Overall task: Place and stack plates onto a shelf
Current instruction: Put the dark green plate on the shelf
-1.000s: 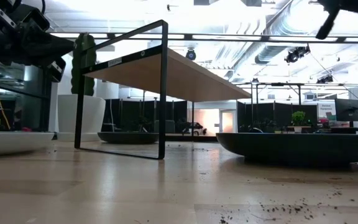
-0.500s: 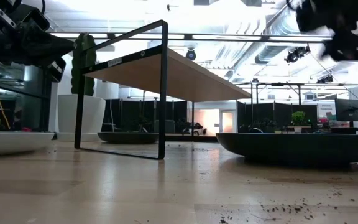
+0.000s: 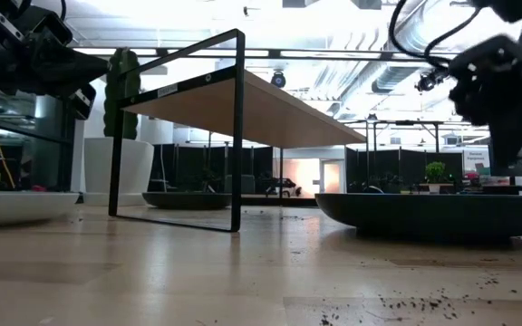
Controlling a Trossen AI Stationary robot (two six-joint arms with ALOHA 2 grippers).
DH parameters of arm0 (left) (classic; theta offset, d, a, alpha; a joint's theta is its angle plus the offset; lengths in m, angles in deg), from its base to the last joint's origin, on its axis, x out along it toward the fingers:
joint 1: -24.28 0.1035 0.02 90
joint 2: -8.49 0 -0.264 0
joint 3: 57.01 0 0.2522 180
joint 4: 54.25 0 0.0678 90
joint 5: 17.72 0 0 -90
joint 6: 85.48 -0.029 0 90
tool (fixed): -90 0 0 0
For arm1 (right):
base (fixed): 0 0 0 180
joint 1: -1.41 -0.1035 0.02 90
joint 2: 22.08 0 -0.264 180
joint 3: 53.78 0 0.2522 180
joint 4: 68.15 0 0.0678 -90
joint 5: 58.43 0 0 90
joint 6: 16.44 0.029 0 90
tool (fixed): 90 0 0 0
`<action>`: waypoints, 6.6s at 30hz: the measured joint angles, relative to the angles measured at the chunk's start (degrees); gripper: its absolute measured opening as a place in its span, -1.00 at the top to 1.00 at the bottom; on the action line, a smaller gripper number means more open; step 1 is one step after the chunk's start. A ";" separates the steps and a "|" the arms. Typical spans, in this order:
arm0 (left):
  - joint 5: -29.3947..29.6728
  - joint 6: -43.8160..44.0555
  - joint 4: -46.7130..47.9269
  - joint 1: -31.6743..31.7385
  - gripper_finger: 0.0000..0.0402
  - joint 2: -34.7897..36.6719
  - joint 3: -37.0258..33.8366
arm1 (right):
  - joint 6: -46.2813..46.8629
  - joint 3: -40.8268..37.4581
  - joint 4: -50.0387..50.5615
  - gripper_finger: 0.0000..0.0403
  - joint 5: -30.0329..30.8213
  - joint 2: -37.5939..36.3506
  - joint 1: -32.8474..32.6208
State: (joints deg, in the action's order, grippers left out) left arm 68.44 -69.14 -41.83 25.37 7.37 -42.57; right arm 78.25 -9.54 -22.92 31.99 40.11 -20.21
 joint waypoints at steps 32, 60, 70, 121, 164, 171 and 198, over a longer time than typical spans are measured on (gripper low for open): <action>0.00 0.01 0.00 0.00 1.00 0.00 0.00 | -2.19 -2.45 -10.96 0.65 0.98 12.83 0.29; 0.00 0.02 0.02 0.00 1.00 0.00 0.00 | -25.88 10.78 -0.04 1.00 -9.74 -16.64 1.07; 0.00 0.02 0.02 -0.02 1.00 -0.01 0.00 | -38.48 32.06 4.65 1.00 15.78 -7.69 18.89; 0.00 0.02 0.00 0.00 1.00 0.01 0.00 | -27.47 16.17 -12.06 1.00 0.14 3.99 51.61; 0.00 0.00 0.00 0.01 1.00 0.02 0.00 | -29.22 16.28 -16.03 0.44 1.04 6.01 55.30; 0.00 0.01 0.00 0.01 1.00 -0.01 0.00 | -31.66 16.28 -17.12 0.44 1.05 2.91 56.92; -0.02 0.00 0.00 0.00 1.00 0.01 0.00 | -54.66 16.28 -11.48 0.44 -3.72 -14.67 49.03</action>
State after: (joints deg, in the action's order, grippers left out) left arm 68.42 -69.14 -41.83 25.38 7.38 -42.57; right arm 23.58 6.74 -34.41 28.26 25.44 28.82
